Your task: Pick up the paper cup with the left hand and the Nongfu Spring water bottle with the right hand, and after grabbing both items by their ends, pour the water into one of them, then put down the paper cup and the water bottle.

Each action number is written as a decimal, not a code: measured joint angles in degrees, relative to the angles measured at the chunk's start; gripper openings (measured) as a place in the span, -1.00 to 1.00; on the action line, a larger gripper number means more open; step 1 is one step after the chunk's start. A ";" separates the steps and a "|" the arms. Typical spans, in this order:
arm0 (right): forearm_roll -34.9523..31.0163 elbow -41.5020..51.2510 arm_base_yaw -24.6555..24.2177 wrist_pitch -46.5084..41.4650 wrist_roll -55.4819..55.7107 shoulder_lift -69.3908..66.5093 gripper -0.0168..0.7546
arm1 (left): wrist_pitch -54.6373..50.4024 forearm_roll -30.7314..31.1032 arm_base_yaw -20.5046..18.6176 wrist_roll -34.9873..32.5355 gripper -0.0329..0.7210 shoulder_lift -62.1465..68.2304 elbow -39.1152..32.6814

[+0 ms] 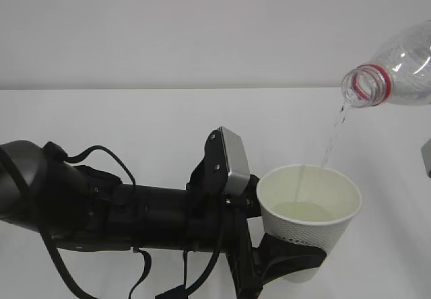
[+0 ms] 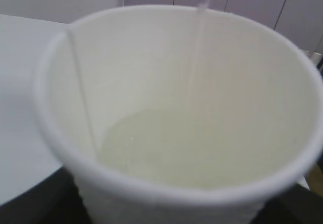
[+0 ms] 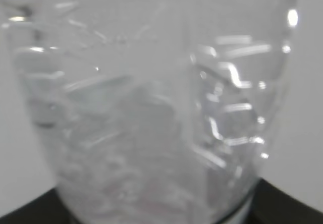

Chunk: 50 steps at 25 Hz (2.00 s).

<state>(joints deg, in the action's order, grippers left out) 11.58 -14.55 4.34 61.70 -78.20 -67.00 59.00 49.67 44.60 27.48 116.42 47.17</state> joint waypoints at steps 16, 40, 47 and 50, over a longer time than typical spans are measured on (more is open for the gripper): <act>0.00 0.00 0.00 0.10 -0.09 0.00 0.05 | 0.00 0.00 0.00 0.00 0.53 0.00 0.00; 0.00 -0.12 0.00 0.10 -0.09 0.00 0.05 | -0.02 0.00 0.00 0.00 0.53 0.00 0.00; 0.00 -0.25 0.00 0.10 -0.09 0.00 0.05 | -0.02 0.00 0.00 0.00 0.53 0.00 0.00; 0.00 -0.37 0.00 0.10 -0.22 0.00 0.05 | -0.12 0.00 0.00 0.00 0.53 0.00 0.00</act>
<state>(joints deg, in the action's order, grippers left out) 11.58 -14.92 4.34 61.80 -78.43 -67.00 58.88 49.67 44.60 27.48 116.42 47.17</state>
